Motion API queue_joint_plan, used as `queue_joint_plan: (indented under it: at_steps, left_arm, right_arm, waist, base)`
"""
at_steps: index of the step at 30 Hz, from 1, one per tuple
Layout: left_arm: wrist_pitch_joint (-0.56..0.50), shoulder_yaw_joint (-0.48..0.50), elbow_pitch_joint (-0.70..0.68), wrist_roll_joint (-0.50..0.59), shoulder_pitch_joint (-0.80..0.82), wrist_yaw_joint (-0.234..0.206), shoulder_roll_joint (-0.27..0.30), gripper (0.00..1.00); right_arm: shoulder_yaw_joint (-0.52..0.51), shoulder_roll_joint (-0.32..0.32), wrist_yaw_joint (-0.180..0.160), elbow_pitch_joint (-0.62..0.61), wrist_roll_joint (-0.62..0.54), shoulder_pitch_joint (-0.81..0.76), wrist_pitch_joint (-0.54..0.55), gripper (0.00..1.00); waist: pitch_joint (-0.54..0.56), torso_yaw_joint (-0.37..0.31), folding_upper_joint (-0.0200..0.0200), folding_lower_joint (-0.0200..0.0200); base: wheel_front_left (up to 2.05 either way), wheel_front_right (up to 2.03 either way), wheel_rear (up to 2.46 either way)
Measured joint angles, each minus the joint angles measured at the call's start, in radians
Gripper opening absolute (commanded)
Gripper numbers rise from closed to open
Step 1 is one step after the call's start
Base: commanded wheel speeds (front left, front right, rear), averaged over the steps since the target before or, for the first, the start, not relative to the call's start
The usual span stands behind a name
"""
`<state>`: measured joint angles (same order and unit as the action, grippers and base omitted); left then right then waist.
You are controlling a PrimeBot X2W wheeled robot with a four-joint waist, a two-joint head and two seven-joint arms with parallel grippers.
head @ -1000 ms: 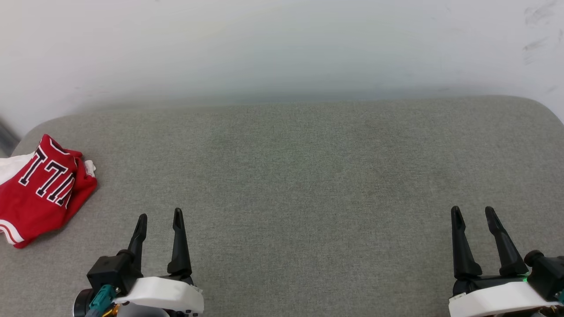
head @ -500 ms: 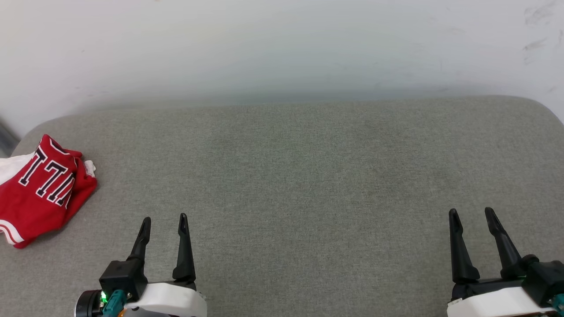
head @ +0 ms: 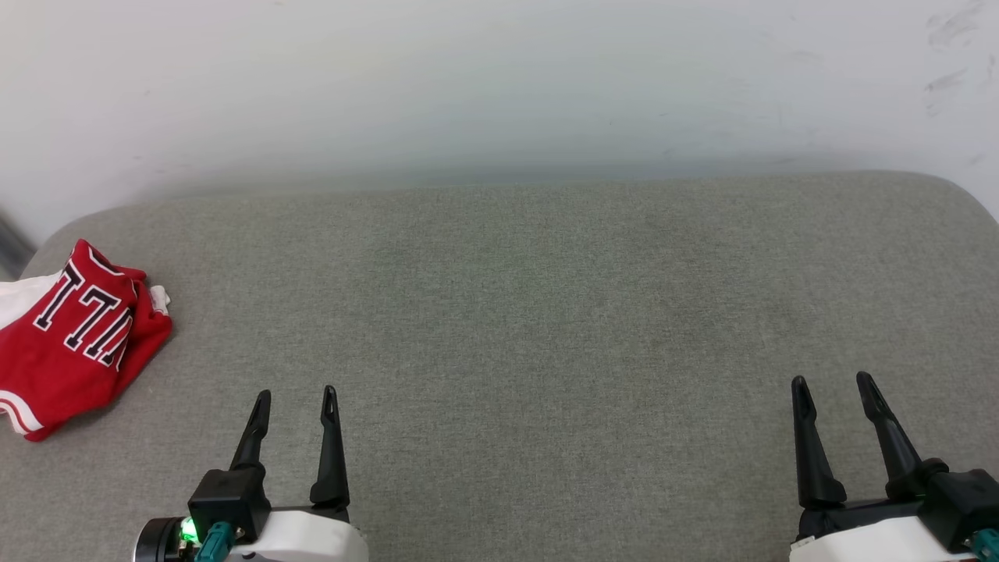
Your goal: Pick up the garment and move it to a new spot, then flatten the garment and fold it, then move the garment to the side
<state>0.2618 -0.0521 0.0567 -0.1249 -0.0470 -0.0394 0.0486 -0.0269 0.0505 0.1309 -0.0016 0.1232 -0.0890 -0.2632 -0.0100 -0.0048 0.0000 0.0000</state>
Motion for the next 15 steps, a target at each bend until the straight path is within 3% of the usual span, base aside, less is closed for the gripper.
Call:
queue_joint_plan:
  at_steps: [15]
  left_arm:
    - [0.001, 0.012, 0.011, -0.011, 0.0, 0.001, 0.0, 1.0]
  right_arm:
    - [0.0, 0.0, 0.0, 0.018, 0.034, -0.003, 0.0, 1.0]
  waist:
    - [0.0, 0.001, 0.0, 0.0]
  base:
    - [0.0, 0.0, 0.0]
